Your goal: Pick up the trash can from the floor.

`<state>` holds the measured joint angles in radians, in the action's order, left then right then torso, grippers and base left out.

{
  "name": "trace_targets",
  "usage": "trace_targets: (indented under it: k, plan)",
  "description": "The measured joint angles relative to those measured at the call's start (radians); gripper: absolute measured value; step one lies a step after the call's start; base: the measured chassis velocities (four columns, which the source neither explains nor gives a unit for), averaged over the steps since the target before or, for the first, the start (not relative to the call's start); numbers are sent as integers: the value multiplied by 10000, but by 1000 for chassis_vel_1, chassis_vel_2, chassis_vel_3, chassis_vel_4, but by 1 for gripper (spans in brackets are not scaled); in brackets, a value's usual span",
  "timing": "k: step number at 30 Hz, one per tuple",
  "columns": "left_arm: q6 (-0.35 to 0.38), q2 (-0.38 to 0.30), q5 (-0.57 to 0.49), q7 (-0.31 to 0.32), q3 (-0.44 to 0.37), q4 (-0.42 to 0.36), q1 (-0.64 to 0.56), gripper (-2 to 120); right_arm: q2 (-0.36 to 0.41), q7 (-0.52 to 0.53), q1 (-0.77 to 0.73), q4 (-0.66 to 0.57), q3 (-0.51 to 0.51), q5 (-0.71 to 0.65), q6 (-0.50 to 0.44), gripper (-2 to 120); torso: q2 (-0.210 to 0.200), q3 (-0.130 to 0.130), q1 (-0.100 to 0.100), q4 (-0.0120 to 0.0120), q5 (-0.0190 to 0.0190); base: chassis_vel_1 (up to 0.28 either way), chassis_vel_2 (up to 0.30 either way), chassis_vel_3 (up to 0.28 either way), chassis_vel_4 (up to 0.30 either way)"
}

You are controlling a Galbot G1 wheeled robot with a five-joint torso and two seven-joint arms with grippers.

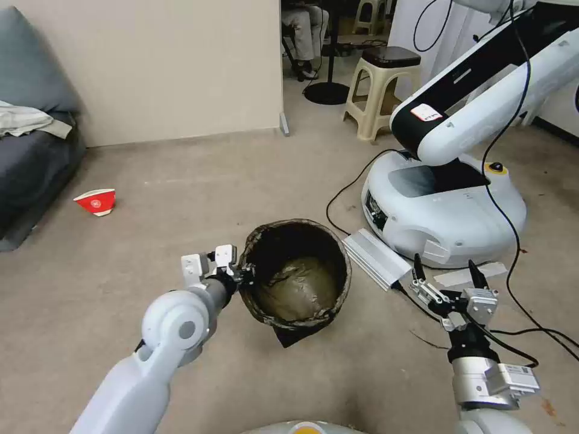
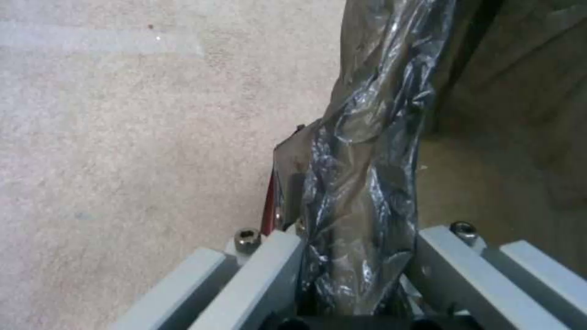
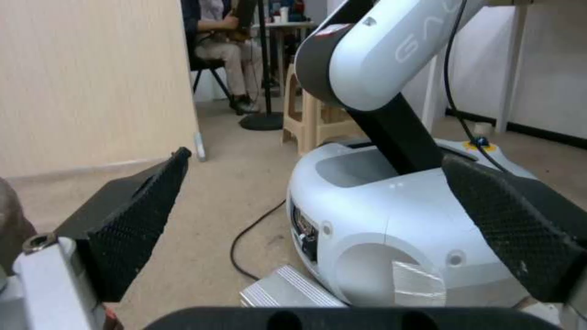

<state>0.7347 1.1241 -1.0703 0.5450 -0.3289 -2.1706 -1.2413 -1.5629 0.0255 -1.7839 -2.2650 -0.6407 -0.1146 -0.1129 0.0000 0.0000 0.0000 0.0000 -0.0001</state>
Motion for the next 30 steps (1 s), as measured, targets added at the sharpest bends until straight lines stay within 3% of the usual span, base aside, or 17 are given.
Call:
trace_targets:
  k: [30]
  plan:
    - [-8,-192,20,-92,-480,-625,-861,1,3,-42,-71,-112,116,7,-36,100,0,0,0,0,0,0,0,0,0]
